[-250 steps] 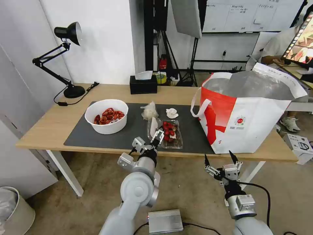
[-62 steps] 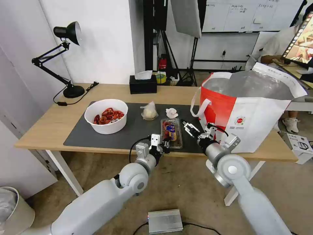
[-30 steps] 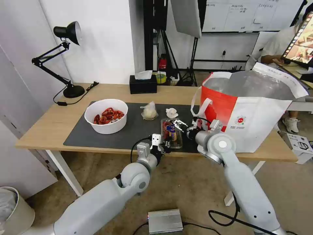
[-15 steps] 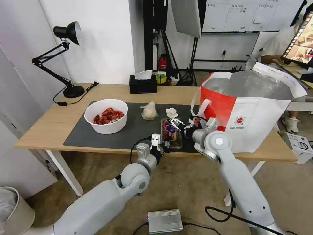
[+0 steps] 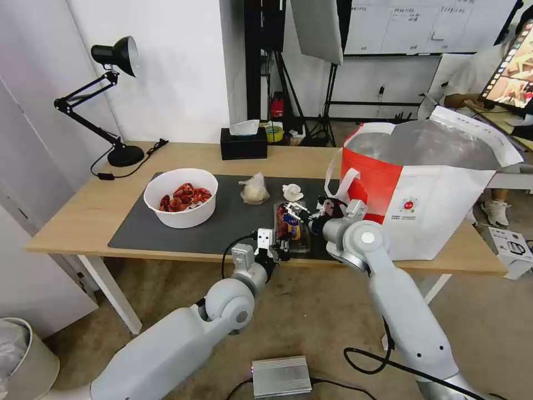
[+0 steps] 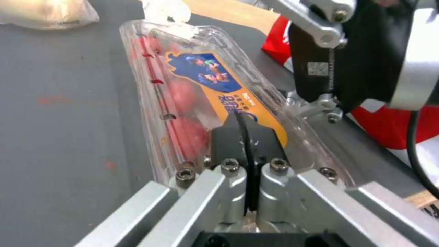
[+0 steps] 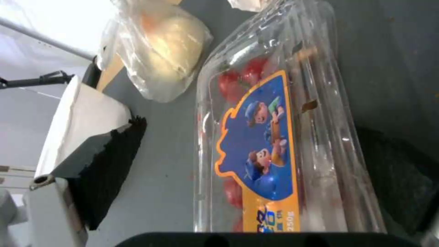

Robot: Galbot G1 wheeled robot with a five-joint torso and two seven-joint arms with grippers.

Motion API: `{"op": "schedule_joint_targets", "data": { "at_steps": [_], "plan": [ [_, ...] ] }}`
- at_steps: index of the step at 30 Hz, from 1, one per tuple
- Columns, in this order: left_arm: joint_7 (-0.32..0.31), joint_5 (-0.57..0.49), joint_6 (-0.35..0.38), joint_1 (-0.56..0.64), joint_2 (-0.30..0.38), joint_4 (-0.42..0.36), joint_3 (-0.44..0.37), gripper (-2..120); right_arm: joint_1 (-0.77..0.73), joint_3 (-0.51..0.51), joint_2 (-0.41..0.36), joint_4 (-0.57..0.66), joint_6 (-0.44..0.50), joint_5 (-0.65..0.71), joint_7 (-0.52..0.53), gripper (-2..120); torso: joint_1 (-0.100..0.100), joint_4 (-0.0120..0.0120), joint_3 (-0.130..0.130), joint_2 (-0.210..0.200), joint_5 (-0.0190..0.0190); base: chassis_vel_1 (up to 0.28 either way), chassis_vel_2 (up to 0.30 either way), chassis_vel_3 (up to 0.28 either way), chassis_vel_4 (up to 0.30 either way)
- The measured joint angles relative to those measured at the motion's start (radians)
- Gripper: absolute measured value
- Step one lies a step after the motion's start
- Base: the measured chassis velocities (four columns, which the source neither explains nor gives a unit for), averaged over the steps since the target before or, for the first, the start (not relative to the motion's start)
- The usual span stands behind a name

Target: Pick up the trash from the table and place it into the takeout bag.

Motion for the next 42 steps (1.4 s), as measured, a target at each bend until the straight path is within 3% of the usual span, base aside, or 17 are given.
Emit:
{"op": "schedule_joint_targets", "data": {
  "at_steps": [6,10,15,22,25,29,32,35,42],
  "plan": [
    [0.000,0.000,0.000,0.001,0.001,-0.001,-0.001,0,0.006,0.000,0.015,-0.016,-0.002,0.002,0.004,100,0.000,-0.0002,0.000,0.000,-0.0001,0.000,0.000,0.000,0.000],
    [-0.001,0.000,-0.001,0.002,0.000,-0.004,-0.002,0,0.009,0.000,0.023,-0.022,-0.005,0.004,0.021,89,0.000,-0.0003,0.000,0.000,-0.0002,0.000,0.000,0.000,0.000],
    [-0.001,0.000,-0.001,0.003,-0.002,-0.007,-0.002,0,0.007,-0.002,0.025,-0.022,-0.007,0.007,0.036,68,0.000,-0.0001,0.000,0.000,0.0000,0.000,0.000,0.000,0.000],
    [-0.001,0.000,-0.002,0.001,-0.008,-0.003,0.001,0,0.000,0.000,0.023,-0.022,-0.007,0.007,0.051,48,0.000,-0.0001,0.000,0.000,0.0001,0.000,0.000,0.000,0.000],
    [-0.004,0.000,-0.003,-0.005,-0.014,0.002,0.003,0,-0.003,0.002,0.019,-0.021,-0.007,0.009,0.056,32,0.000,0.0000,0.000,0.000,0.0001,0.000,0.000,0.000,0.000],
    [-0.005,0.000,-0.003,-0.008,-0.016,0.003,0.003,0,-0.004,0.003,0.016,-0.018,-0.006,0.010,0.058,22,0.000,0.0001,0.000,0.000,0.0001,0.000,0.000,0.000,0.000],
    [-0.005,-0.002,-0.004,-0.010,-0.017,0.003,0.003,0,-0.006,0.005,0.014,-0.017,-0.006,0.010,0.057,7,0.000,0.0001,0.000,0.000,0.0001,0.000,0.000,0.000,0.000],
    [-0.005,-0.003,-0.004,-0.010,-0.014,0.001,0.002,0,-0.007,0.005,0.014,-0.017,-0.005,0.011,0.058,0,0.000,0.0002,0.000,0.000,0.0001,0.000,0.000,0.000,0.000],
    [-0.004,-0.005,-0.005,0.002,-0.001,-0.014,-0.014,0,-0.004,0.005,0.014,-0.017,-0.005,0.011,0.062,0,0.000,0.0001,0.000,0.000,0.0000,0.000,0.000,0.000,0.000]
  ]
}}
